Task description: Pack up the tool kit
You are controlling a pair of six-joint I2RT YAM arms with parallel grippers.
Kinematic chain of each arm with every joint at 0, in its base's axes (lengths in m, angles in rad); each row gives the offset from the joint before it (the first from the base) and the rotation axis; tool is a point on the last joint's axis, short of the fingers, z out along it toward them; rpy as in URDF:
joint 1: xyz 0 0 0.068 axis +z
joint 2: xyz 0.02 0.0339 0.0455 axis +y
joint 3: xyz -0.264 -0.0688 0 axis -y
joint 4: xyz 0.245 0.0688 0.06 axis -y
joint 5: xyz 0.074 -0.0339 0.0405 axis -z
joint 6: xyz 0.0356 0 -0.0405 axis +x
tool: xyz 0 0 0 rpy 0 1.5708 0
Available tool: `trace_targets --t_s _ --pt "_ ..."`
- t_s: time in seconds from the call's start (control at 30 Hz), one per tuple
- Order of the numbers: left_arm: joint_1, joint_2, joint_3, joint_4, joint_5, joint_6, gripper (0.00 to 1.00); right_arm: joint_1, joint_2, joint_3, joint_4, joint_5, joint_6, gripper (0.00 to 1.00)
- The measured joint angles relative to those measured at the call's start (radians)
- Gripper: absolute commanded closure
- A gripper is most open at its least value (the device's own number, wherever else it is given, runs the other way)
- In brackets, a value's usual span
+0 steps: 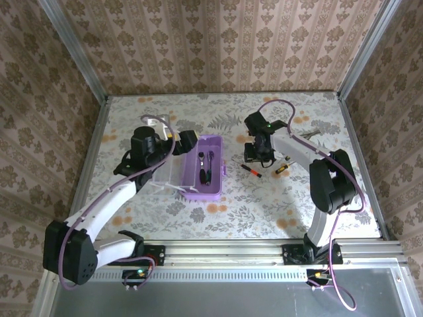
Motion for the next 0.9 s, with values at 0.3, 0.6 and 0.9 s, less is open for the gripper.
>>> trace_targets --t_s 0.3,0.6,0.9 --pt "-0.077 0.001 0.000 0.006 -0.002 0.048 0.00 0.011 0.026 0.000 -0.006 0.000 -0.060 0.57" --pt "-0.077 0.001 -0.001 0.006 -0.043 0.075 0.00 0.012 0.061 0.000 -0.005 0.000 -0.086 0.57" --pt "-0.077 0.001 -0.001 0.005 -0.050 0.091 0.00 0.024 0.119 0.001 -0.005 -0.006 -0.093 0.54"
